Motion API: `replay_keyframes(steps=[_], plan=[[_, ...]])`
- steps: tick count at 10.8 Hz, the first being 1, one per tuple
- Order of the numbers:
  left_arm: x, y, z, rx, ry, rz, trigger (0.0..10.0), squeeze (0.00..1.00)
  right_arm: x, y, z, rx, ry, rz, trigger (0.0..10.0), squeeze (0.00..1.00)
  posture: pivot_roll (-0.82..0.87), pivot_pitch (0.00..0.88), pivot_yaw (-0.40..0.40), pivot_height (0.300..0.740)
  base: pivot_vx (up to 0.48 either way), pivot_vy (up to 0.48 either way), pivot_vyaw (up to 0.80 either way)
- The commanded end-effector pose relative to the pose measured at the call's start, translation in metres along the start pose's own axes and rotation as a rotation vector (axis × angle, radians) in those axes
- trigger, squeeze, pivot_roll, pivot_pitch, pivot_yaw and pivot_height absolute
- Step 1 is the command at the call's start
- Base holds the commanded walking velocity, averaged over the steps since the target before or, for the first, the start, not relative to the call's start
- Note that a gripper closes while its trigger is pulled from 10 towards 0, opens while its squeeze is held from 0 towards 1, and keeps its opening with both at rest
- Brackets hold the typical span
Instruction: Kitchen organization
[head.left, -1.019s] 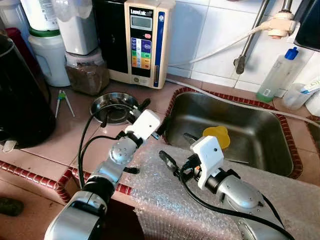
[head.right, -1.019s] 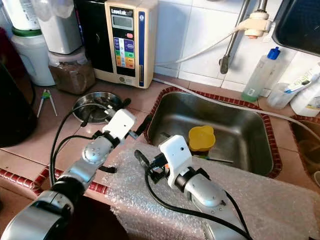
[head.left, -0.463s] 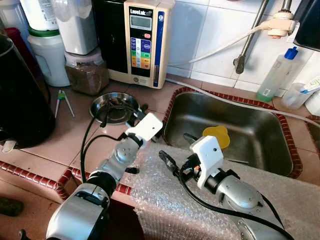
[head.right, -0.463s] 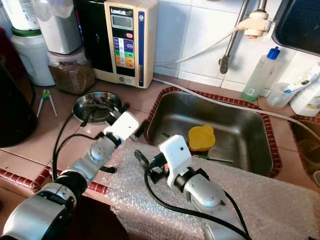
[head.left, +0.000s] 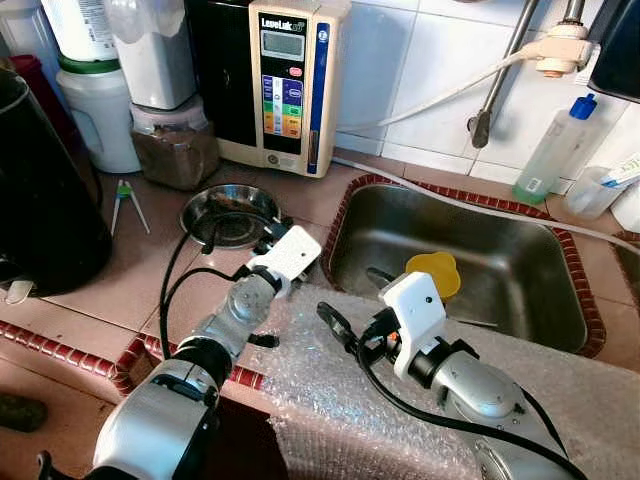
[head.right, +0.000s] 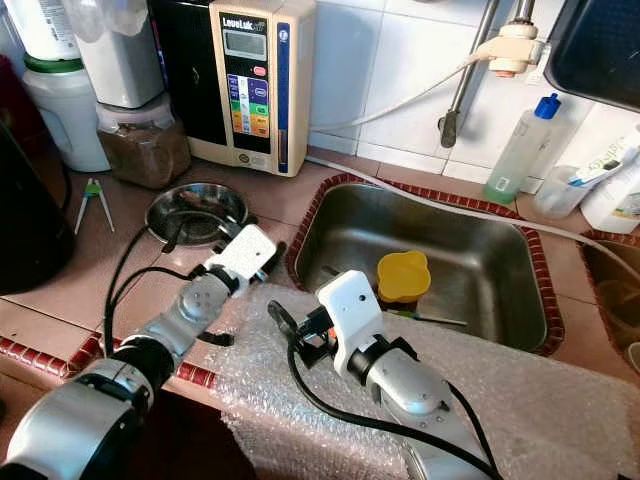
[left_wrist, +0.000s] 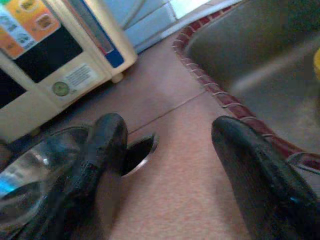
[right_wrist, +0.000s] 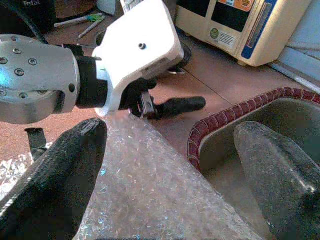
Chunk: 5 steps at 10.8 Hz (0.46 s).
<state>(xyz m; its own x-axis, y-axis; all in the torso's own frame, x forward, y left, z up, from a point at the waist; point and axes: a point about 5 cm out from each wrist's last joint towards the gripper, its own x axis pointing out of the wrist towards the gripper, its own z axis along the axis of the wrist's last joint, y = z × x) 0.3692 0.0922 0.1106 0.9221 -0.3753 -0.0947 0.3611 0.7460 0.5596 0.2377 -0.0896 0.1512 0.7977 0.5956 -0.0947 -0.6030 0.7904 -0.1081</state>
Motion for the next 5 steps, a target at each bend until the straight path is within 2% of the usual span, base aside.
replay_keyframes(steps=[1, 2, 5], plan=[[0.0025, 0.0019, 0.0024, 0.005, 0.010, 0.007, 4.1, 0.00, -0.0024, -0.0006, 0.0042, -0.010, -0.013, -0.005, 10.0, 0.00, 0.06, 0.000, -0.044, 0.740, 0.000, 0.000, 0.00], [0.0025, 0.0027, 0.0019, 0.005, 0.014, 0.010, 10.0, 0.00, -0.0017, -0.0003, 0.0042, -0.011, -0.014, -0.005, 10.0, 0.00, 0.06, 0.000, -0.041, 0.740, 0.000, 0.000, 0.00], [0.0015, 0.0065, -0.0029, 0.008, 0.045, 0.021, 10.0, 0.00, -0.0015, -0.0004, 0.0043, -0.012, -0.015, -0.009, 10.0, 0.00, 0.06, 0.000, -0.041, 0.740, 0.000, 0.000, 0.00]])
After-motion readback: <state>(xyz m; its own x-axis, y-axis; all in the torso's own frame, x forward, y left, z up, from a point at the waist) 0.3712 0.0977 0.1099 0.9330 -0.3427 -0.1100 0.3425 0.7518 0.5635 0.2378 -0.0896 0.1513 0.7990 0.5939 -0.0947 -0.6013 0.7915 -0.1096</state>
